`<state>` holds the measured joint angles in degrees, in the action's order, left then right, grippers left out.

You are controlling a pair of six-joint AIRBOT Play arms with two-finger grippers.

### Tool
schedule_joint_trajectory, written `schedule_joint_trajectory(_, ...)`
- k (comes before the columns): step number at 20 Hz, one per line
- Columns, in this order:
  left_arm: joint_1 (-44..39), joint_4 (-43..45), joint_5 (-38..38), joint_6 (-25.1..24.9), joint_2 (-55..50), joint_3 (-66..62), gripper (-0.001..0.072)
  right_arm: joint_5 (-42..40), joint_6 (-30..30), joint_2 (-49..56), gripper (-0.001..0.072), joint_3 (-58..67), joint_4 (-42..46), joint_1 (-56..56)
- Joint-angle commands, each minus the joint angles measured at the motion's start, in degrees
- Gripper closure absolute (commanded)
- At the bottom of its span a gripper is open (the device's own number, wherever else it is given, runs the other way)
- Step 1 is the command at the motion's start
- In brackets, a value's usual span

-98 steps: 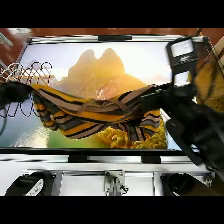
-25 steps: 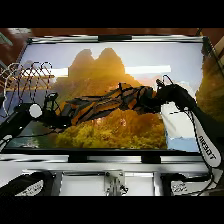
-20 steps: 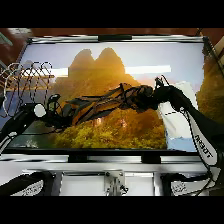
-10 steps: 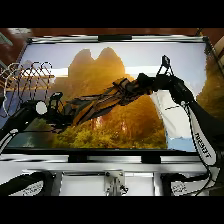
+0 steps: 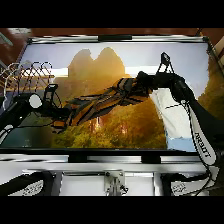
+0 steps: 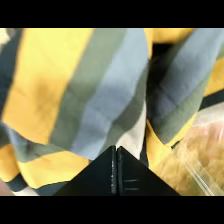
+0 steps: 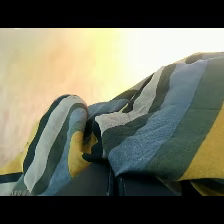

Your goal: Fold the shirts.

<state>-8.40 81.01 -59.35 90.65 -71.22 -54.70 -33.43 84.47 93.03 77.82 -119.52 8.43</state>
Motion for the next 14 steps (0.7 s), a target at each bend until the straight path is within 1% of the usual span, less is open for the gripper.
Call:
schedule_joint_trajectory(1,1.0,0.3,-2.4,-0.9,-0.2,-1.2,0.047,-1.8,0.2,0.0,0.0659,0.1,0.0,0.0)
schedule_joint_trajectory(2,1.0,0.5,-4.3,-1.5,-0.2,-1.2,0.0161,-3.6,0.2,0.0,0.0647,0.1,0.0,0.0)
schedule_joint_trajectory(3,1.2,0.8,-6.8,-1.4,-0.2,-1.2,0.0013,-6.4,0.2,0.0,0.0507,0.1,0.0,0.0)
schedule_joint_trajectory(4,1.5,1.7,-9.2,-1.4,-0.2,-1.2,0.0014,-10.1,0.3,0.0,0.0228,0.1,0.5,0.0)
schedule_joint_trajectory(5,2.0,3.4,-11.0,-1.2,-0.2,-1.2,0.0013,-14.1,0.3,0.0,0.0168,0.1,2.1,0.0)
schedule_joint_trajectory(6,2.7,5.0,-11.9,-0.3,-0.2,-1.2,0.0012,-18.0,0.3,0.0,0.0168,0.1,4.1,-0.2)
schedule_joint_trajectory(7,3.6,6.0,-12.9,0.6,-0.2,-1.2,-0.0013,-22.4,0.3,0.0,0.0058,0.1,6.1,-0.3)
schedule_joint_trajectory(8,4.6,6.3,-14.4,1.6,-0.2,-1.2,-0.0013,-26.2,0.5,0.0,0.0027,0.1,7.5,-0.5)
schedule_joint_trajectory(9,5.7,6.2,-14.9,1.6,-0.2,-1.2,-0.0013,-28.1,0.4,0.0,0.0026,-0.1,8.0,-0.8)
schedule_joint_trajectory(12,7.8,6.2,-12.2,1.6,-0.2,-1.2,-0.0013,-23.1,-1.2,0.9,0.0026,-1.5,5.8,-0.9)
schedule_joint_trajectory(14,8.6,5.9,-10.3,1.5,-0.7,-1.0,-0.0013,-23.4,-1.2,2.8,0.0026,-1.5,5.9,-1.3)
